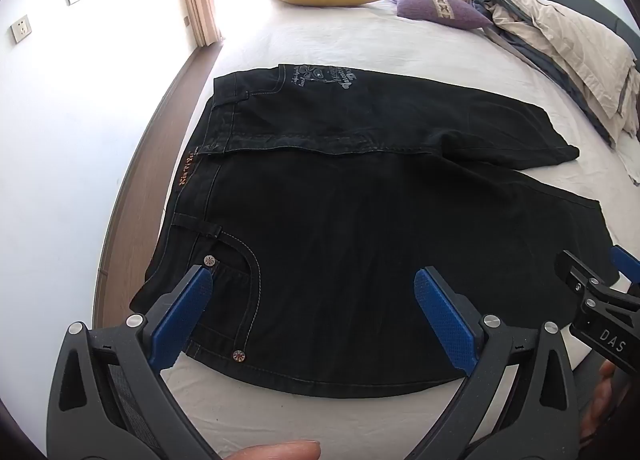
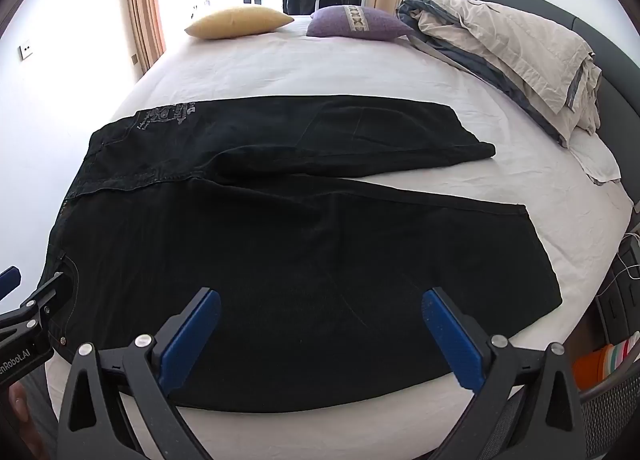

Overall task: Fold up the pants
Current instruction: 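Position both grippers open over the waistband end of the black jeans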

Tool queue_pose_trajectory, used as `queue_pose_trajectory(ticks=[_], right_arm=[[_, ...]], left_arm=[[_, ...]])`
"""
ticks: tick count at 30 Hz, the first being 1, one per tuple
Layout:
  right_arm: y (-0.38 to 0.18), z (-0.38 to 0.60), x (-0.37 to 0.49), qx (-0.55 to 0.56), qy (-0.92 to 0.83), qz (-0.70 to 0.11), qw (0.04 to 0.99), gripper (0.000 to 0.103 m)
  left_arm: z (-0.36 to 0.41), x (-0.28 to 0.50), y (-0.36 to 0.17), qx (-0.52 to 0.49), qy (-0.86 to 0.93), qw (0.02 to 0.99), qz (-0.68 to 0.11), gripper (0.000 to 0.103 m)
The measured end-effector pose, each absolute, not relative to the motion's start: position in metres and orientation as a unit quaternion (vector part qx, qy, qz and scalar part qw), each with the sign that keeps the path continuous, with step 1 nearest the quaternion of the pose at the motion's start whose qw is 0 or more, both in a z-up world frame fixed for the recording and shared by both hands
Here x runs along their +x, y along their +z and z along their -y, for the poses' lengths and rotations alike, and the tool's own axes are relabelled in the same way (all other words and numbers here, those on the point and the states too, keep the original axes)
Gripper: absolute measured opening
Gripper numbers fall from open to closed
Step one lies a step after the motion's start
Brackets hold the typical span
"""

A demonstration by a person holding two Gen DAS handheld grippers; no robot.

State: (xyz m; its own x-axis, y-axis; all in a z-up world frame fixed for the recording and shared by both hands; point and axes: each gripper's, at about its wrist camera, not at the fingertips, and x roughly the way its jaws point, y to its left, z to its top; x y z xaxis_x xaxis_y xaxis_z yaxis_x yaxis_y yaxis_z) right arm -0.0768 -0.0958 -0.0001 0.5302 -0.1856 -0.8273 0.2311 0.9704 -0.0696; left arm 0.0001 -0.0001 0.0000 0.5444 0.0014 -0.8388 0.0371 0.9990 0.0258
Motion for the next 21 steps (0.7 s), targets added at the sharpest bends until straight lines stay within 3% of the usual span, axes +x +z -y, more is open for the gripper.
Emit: queue_pose_trajectory(ticks=[21], right_arm=[[-0.0033, 0.0938, -0.0783, 0.024, -0.119, -0.472, 0.873, 0.103]], left_arm=[[0.0011, 0.0001, -0.004, 0.019, -0.01, 0.878, -0.478, 0.103]])
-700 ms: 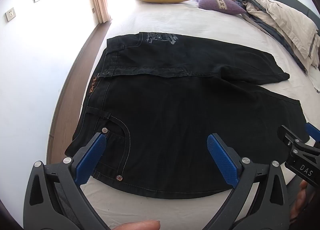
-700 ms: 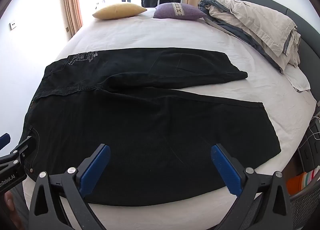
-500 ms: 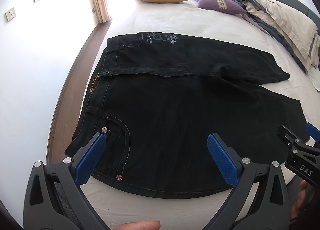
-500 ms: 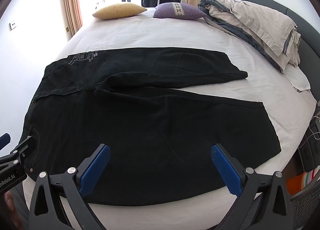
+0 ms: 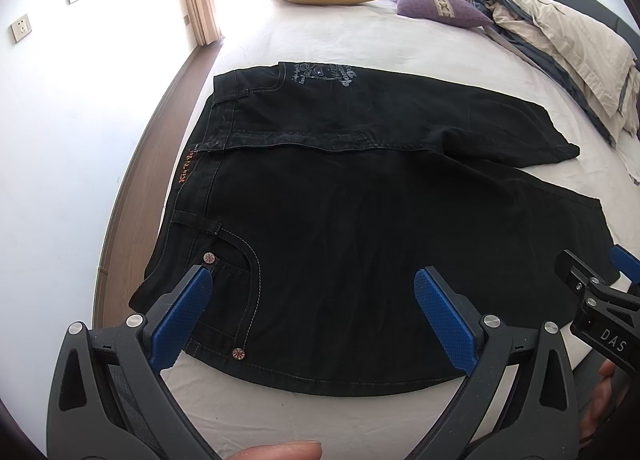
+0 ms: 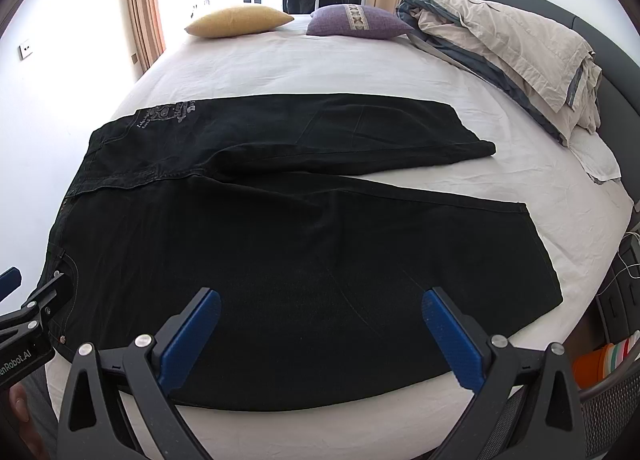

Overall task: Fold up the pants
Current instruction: 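Position both grippers open over the waistband end of the black jeans, then grasp the jeans waistband with both grippers and lift it up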

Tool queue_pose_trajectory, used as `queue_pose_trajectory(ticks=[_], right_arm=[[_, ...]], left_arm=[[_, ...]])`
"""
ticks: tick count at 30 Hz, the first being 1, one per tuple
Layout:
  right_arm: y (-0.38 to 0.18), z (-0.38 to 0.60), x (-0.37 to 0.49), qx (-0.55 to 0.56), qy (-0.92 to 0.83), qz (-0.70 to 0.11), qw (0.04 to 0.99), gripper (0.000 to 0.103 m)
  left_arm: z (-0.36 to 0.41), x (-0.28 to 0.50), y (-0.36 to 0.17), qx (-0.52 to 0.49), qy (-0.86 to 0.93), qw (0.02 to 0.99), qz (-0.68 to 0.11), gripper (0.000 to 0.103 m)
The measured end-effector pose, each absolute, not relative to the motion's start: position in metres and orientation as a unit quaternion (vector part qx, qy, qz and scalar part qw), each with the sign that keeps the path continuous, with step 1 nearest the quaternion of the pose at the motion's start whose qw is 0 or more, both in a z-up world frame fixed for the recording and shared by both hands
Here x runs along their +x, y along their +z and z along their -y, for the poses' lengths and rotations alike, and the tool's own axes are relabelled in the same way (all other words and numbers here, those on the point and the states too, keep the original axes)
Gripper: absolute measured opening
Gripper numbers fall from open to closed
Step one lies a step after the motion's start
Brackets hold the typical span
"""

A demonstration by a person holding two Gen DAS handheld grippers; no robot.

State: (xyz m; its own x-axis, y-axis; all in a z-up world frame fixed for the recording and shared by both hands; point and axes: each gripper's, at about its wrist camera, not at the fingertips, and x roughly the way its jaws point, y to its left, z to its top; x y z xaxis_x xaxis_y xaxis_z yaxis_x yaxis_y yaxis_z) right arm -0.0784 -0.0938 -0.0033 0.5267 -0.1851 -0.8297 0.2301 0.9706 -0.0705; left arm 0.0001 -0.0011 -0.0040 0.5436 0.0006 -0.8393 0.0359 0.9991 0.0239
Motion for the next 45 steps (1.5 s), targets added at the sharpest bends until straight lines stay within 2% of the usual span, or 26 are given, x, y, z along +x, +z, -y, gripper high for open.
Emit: queue_pose_trajectory(ticks=[35, 41, 45], right_arm=[[-0.01, 0.098, -0.074, 0.024, -0.111, -0.482, 0.869, 0.103], [-0.007, 0.108, -0.051, 0.028, -0.069, -0.485, 0.871, 0.103], [0.001, 0.121, -0.018, 0.052, 0.004, -0.479, 0.876, 0.103]], left_arm=[[-0.001, 0.009, -0.012, 0.021, -0.008, 0.872, -0.489, 0.103], [0.0, 0.028, -0.011, 0.041, -0.023, 0.88, -0.473, 0.103], [-0.01, 0.074, -0.004, 0.059, -0.073, 0.885, -0.456, 0.103]])
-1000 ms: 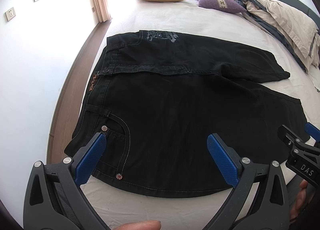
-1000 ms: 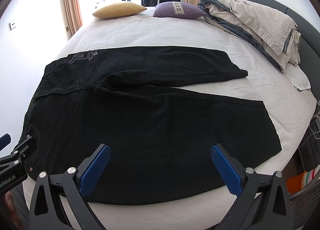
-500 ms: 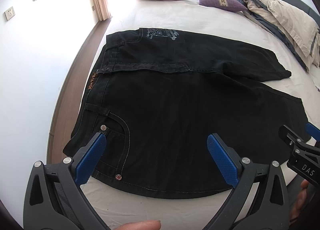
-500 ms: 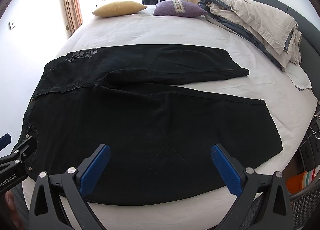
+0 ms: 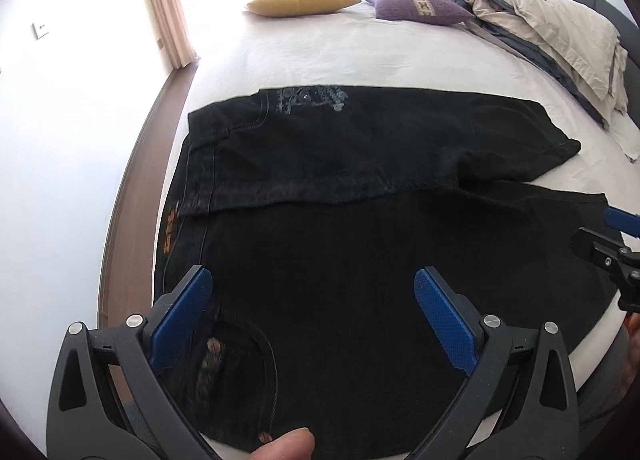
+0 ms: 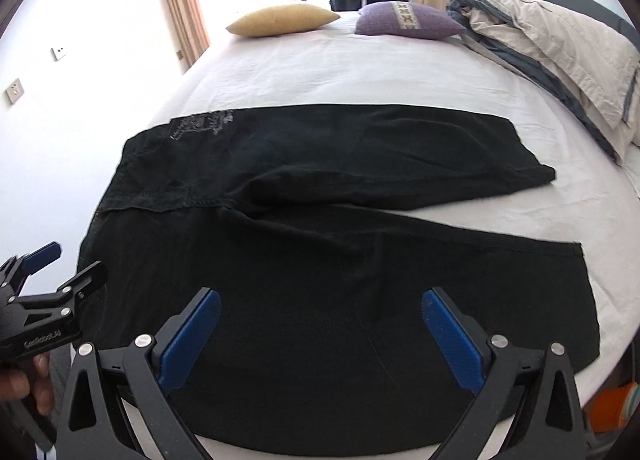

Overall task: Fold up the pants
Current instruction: 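Grasp the jeans waistband with both grippers and lift it up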

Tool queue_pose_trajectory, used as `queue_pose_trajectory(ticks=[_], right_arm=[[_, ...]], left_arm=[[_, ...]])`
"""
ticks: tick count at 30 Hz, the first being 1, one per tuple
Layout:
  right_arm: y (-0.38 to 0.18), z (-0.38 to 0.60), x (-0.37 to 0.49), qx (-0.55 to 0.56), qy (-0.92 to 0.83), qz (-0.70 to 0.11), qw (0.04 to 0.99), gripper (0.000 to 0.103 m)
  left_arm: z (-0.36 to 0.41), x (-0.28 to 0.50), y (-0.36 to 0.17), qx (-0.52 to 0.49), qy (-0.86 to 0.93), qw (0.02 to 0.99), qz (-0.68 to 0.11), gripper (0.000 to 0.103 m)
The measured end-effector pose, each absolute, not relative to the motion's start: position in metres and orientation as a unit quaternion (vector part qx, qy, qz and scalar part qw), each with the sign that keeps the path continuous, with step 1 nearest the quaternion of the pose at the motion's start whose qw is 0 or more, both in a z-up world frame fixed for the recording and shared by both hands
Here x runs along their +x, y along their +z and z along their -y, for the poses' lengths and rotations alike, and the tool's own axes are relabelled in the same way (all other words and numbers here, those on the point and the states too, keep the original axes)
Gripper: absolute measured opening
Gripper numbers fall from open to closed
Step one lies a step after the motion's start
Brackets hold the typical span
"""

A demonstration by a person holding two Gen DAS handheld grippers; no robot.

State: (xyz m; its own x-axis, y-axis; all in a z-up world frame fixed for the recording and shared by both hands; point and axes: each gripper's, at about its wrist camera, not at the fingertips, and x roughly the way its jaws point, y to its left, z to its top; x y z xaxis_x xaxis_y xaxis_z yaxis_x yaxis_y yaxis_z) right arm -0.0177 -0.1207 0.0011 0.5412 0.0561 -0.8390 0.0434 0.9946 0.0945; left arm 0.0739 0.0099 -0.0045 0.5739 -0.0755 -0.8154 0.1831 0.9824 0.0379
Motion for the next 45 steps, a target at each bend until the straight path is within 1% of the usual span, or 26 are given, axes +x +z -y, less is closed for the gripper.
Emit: queue_pose_trajectory(ticks=[3, 6, 9, 11, 13, 15, 17, 18, 21, 22, 23, 27, 28, 29, 30, 31, 32, 33, 34, 35, 37, 42, 43, 45], right_arm=[[0.008, 0.128, 0.02, 0.04, 0.045, -0.468, 0.882, 0.103], [0.012, 0.134, 0.061, 0.013, 0.092, -0.447, 0.89, 0.103], [0.008, 0.136, 0.104, -0.017, 0.147, -0.443, 0.884, 0.103], [0.003, 0.136, 0.133, -0.035, 0.177, -0.444, 0.877, 0.1], [-0.006, 0.137, 0.161, -0.05, 0.198, -0.454, 0.867, 0.094], [-0.014, 0.139, 0.186, -0.048, 0.223, -0.464, 0.856, 0.088], [-0.021, 0.142, 0.206, -0.037, 0.243, -0.467, 0.849, 0.086], [-0.025, 0.145, 0.209, -0.031, 0.252, -0.468, 0.847, 0.086], [-0.033, 0.148, 0.231, -0.026, 0.273, -0.468, 0.84, 0.081], [-0.035, 0.148, 0.238, -0.027, 0.278, -0.47, 0.838, 0.08], [-0.037, 0.15, 0.24, -0.027, 0.283, -0.47, 0.835, 0.079], [-0.041, 0.146, 0.251, -0.033, 0.299, -0.473, 0.828, 0.072], [-0.042, 0.144, 0.254, -0.037, 0.302, -0.475, 0.826, 0.07], [-0.043, 0.142, 0.256, -0.041, 0.305, -0.477, 0.824, 0.069], [-0.044, 0.14, 0.259, -0.046, 0.31, -0.479, 0.82, 0.065], [-0.045, 0.138, 0.261, -0.051, 0.313, -0.481, 0.817, 0.064], [-0.045, 0.136, 0.264, -0.057, 0.314, -0.484, 0.815, 0.063], [-0.046, 0.134, 0.266, -0.062, 0.315, -0.486, 0.813, 0.062], [-0.046, 0.132, 0.269, -0.068, 0.316, -0.487, 0.811, 0.061], [-0.047, 0.131, 0.271, -0.073, 0.315, -0.49, 0.809, 0.061], [-0.047, 0.128, 0.277, -0.082, 0.313, -0.493, 0.807, 0.061], [-0.048, 0.113, 0.29, -0.13, 0.317, -0.494, 0.799, 0.058], [-0.049, 0.109, 0.293, -0.142, 0.317, -0.497, 0.795, 0.054], [-0.051, 0.102, 0.298, -0.157, 0.325, -0.503, 0.785, 0.05]], left_arm=[[-0.02, 0.131, -0.004, 0.058, -0.147, 0.877, -0.455, 0.103], [-0.026, 0.193, -0.006, 0.114, -0.126, 0.878, -0.448, 0.103], [-0.036, 0.26, -0.016, 0.143, -0.133, 0.86, -0.471, 0.103], [-0.041, 0.301, -0.025, 0.172, -0.149, 0.846, -0.482, 0.103], [-0.046, 0.335, -0.039, 0.207, -0.16, 0.827, -0.497, 0.103], [-0.052, 0.362, -0.049, 0.216, -0.18, 0.812, -0.512, 0.103], [-0.057, 0.385, -0.054, 0.206, -0.205, 0.798, -0.528, 0.096], [-0.058, 0.393, -0.055, 0.202, -0.215, 0.793, -0.533, 0.095], [-0.054, 0.414, -0.061, 0.194, -0.251, 0.775, -0.547, 0.09], [-0.051, 0.419, -0.066, 0.195, -0.254, 0.768, -0.555, 0.081], [-0.048, 0.425, -0.072, 0.196, -0.259, 0.759, -0.565, 0.076], [-0.042, 0.44, -0.085, 0.199, -0.273, 0.737, -0.586, 0.071], [-0.041, 0.443, -0.086, 0.202, -0.274, 0.735, -0.586, 0.067], [-0.039, 0.444, -0.086, 0.205, -0.275, 0.734, -0.586, 0.061], [-0.037, 0.443, -0.086, 0.208, -0.276, 0.733, -0.586, 0.057], [-0.035, 0.442, -0.086, 0.212, -0.277, 0.732, -0.585, 0.047], [-0.032, 0.434, -0.087, 0.216, -0.279, 0.731, -0.584, 0.034], [-0.03, 0.432, -0.085, 0.22, -0.279, 0.732, -0.582, 0.029], [-0.025, 0.428, -0.084, 0.229, -0.274, 0.734, -0.578, 0.018], [-0.021, 0.421, -0.082, 0.244, -0.267, 0.738, -0.57, 0.01], [-0.014, 0.403, -0.076, 0.252, -0.263, 0.752, -0.55, 0.008], [-0.027, 0.354, -0.056, 0.262, -0.261, 0.796, -0.479, 0.008], [-0.028, 0.345, -0.051, 0.262, -0.262, 0.802, -0.468, 0.008], [-0.03, 0.318, -0.042, 0.28, -0.258, 0.814, -0.438, 0.008]])
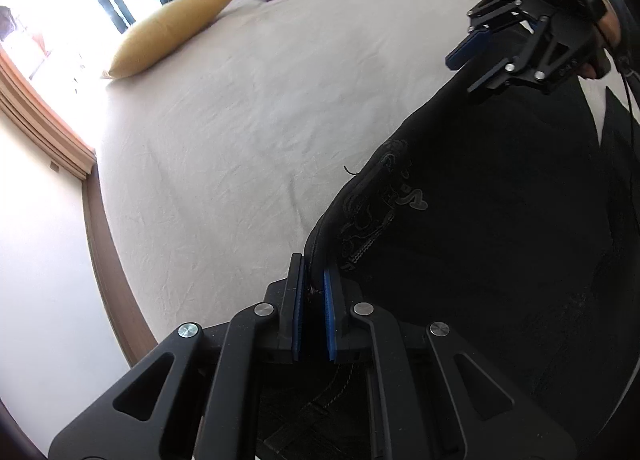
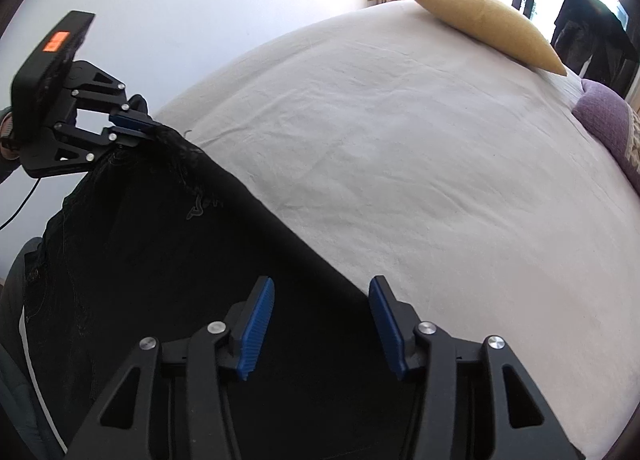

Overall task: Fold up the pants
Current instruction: 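Grasp the jeans waistband with both grippers and lift it up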

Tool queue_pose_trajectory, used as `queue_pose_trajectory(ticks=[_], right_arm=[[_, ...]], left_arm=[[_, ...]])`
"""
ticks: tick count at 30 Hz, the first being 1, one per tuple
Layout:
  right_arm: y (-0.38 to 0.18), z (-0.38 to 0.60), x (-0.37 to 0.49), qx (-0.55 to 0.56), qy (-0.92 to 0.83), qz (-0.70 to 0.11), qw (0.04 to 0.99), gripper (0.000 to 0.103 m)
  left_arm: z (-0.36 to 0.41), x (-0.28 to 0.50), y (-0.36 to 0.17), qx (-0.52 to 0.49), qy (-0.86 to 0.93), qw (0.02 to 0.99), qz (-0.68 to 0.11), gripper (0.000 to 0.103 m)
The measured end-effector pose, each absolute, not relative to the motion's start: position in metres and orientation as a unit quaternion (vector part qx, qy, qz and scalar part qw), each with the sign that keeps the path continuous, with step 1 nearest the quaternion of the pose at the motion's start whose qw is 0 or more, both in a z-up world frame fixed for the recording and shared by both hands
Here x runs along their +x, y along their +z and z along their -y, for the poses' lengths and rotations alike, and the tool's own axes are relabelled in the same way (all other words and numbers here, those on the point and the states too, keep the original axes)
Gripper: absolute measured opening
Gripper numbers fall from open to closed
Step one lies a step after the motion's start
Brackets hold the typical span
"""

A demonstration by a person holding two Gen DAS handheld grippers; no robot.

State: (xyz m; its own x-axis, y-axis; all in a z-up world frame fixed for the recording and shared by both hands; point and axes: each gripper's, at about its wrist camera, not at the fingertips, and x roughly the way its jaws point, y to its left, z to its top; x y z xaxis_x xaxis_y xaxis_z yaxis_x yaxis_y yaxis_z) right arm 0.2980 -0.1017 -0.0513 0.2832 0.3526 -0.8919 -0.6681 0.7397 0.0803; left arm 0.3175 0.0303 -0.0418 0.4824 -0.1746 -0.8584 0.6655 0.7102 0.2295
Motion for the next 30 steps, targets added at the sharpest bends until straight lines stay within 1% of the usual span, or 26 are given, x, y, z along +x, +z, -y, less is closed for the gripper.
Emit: queue_pose_trajectory(ticks=[2, 3, 6, 8, 10, 13, 16, 21, 26, 30], right_arm=[[-0.052, 0.093, 0.302, -0.176, 0.332, -0.504, 0.778, 0.046], [-0.053, 0.09, 0.303, -0.185, 0.334, -0.505, 0.774, 0.042], [-0.057, 0.081, 0.304, -0.205, 0.341, -0.511, 0.762, 0.038], [-0.058, 0.078, 0.306, -0.213, 0.336, -0.511, 0.762, 0.029], [-0.058, 0.078, 0.308, -0.205, 0.337, -0.514, 0.761, 0.019], [-0.061, 0.075, 0.304, -0.209, 0.335, -0.518, 0.759, 0.011], [-0.059, 0.075, 0.303, -0.194, 0.329, -0.521, 0.763, 0.008], [-0.044, 0.079, 0.292, -0.148, 0.304, -0.513, 0.789, 0.006], [-0.022, 0.076, 0.263, -0.093, 0.285, -0.5, 0.812, 0.005], [-0.016, 0.066, 0.235, -0.042, 0.281, -0.503, 0.816, 0.005]], left_arm=[[-0.03, 0.304, -0.036, 0.277, -0.261, 0.821, -0.425, 0.008], [-0.03, 0.301, -0.035, 0.278, -0.262, 0.822, -0.422, 0.008], [-0.032, 0.288, -0.036, 0.278, -0.262, 0.824, -0.418, 0.008], [-0.037, 0.295, -0.03, 0.277, -0.262, 0.824, -0.419, 0.008], [-0.037, 0.3, -0.032, 0.273, -0.262, 0.825, -0.421, 0.008], [-0.038, 0.3, -0.031, 0.27, -0.262, 0.826, -0.42, 0.008], [-0.042, 0.3, -0.026, 0.263, -0.262, 0.828, -0.42, 0.007], [-0.044, 0.288, -0.013, 0.24, -0.263, 0.836, -0.418, 0.007], [-0.045, 0.263, 0.0, 0.213, -0.267, 0.843, -0.416, 0.007], [-0.04, 0.233, 0.008, 0.192, -0.273, 0.847, -0.414, 0.007]])
